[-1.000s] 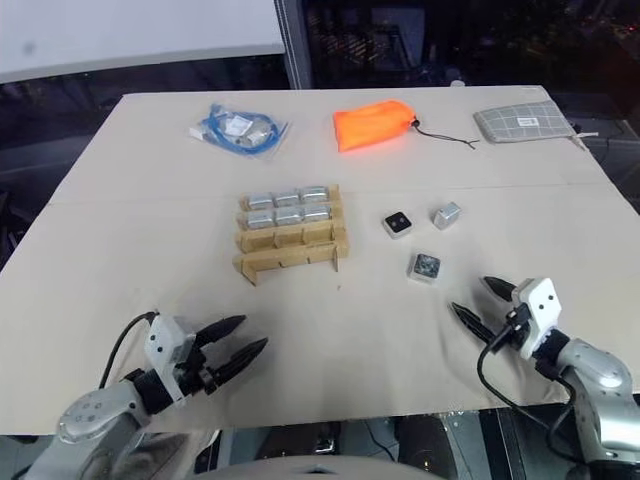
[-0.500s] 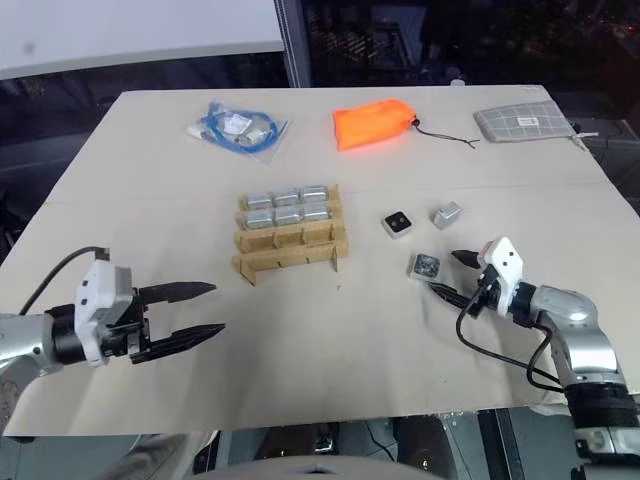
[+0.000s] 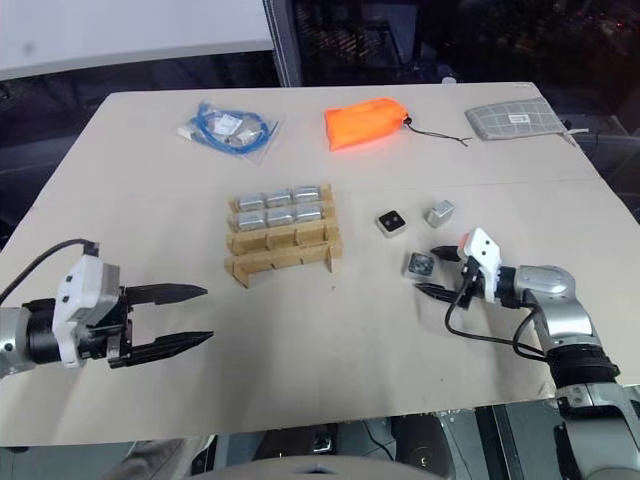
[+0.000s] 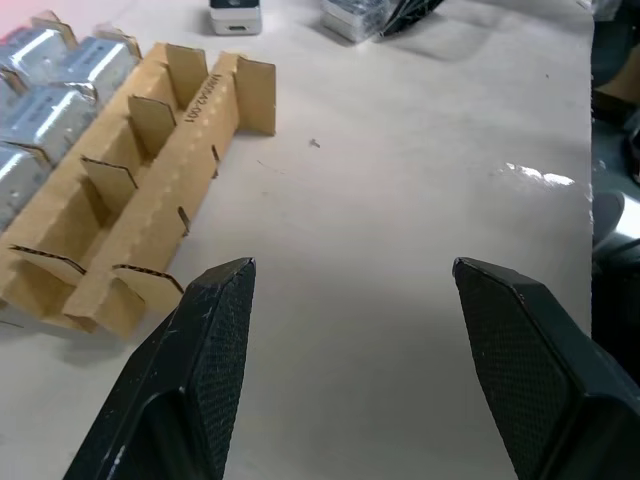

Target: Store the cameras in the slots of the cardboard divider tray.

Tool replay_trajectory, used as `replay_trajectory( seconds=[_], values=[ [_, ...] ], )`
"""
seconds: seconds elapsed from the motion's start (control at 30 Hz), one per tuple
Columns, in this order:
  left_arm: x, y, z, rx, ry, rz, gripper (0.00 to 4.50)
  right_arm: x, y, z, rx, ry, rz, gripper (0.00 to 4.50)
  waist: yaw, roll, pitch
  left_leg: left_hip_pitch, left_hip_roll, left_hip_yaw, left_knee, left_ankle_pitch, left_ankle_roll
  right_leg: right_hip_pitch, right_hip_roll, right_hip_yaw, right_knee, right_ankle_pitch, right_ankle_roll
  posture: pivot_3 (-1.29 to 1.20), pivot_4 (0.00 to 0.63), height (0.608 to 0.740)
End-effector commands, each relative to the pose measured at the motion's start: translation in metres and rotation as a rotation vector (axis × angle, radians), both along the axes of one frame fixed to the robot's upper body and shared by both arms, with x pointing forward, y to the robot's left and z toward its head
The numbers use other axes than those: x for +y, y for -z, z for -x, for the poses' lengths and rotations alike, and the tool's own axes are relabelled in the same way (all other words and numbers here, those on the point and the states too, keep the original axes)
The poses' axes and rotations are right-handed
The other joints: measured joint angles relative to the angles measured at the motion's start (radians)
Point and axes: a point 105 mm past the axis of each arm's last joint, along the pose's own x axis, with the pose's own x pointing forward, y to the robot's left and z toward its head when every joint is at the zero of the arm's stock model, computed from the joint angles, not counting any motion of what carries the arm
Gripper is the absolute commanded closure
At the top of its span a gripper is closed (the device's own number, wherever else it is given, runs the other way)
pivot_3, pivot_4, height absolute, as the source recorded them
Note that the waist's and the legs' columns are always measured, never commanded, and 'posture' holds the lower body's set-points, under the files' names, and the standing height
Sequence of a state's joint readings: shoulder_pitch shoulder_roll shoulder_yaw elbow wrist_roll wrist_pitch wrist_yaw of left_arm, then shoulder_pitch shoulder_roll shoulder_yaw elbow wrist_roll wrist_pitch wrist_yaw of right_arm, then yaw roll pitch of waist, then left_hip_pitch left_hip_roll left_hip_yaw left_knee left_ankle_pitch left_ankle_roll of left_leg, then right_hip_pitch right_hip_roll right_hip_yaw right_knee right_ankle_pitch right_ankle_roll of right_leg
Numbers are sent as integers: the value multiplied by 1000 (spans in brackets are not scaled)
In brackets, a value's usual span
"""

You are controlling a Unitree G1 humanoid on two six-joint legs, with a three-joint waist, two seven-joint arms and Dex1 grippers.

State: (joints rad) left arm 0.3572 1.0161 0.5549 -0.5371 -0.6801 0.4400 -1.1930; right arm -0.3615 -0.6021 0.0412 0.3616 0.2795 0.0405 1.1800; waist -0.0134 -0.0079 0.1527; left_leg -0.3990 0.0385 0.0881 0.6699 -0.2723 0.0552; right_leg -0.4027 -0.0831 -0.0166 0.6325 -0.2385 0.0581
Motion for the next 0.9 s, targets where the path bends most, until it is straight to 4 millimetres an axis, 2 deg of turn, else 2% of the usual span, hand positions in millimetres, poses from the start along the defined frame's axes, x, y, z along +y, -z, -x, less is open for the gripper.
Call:
replay_trajectory(
  seconds=[0.03,0.1,0.13,0.33,0.43,0.63,0.77,0.9],
  values=[
    [-2,-12,0,-52,4,-6,1216,2,-3,0,-14,-20,4,1501,0,0,0,0,0,0,0,0,0,0,0,0,0,0,0,0,150,740],
    [-2,-12,-1,-51,7,-6,1216,2,-3,0,-18,-19,5,2402,0,0,0,0,0,0,0,0,0,0,0,0,0,0,0,0,150,740],
    [-3,-12,-1,-50,11,-6,1216,1,-3,0,-22,-18,5,2636,0,0,0,0,0,0,0,0,0,0,0,0,0,0,0,0,150,740],
    [-7,-16,-7,-74,24,17,1216,3,-8,-1,-46,-14,-7,2651,0,0,0,0,0,0,0,0,0,0,0,0,1,0,0,0,150,740],
    [-11,-17,-12,-80,14,76,1216,11,-14,1,-64,-30,-25,2651,0,0,0,0,0,0,0,0,0,0,0,1,1,2,3,0,150,740],
    [-31,-19,-31,-43,-73,310,1216,50,-51,11,-170,-124,-88,2651,1,-1,1,0,0,0,0,0,0,-1,-1,2,5,2,4,0,150,740],
    [-54,-11,-37,28,-71,421,1216,98,-79,25,-421,-268,-33,2651,-1,-2,1,0,0,0,1,0,-1,-2,-1,2,7,2,4,0,150,740],
    [-66,-9,-40,58,-57,456,1216,124,-88,31,-617,-343,31,2651,2,-3,2,0,-1,0,1,2,-3,-4,0,3,9,2,4,0,150,740]
  ],
)
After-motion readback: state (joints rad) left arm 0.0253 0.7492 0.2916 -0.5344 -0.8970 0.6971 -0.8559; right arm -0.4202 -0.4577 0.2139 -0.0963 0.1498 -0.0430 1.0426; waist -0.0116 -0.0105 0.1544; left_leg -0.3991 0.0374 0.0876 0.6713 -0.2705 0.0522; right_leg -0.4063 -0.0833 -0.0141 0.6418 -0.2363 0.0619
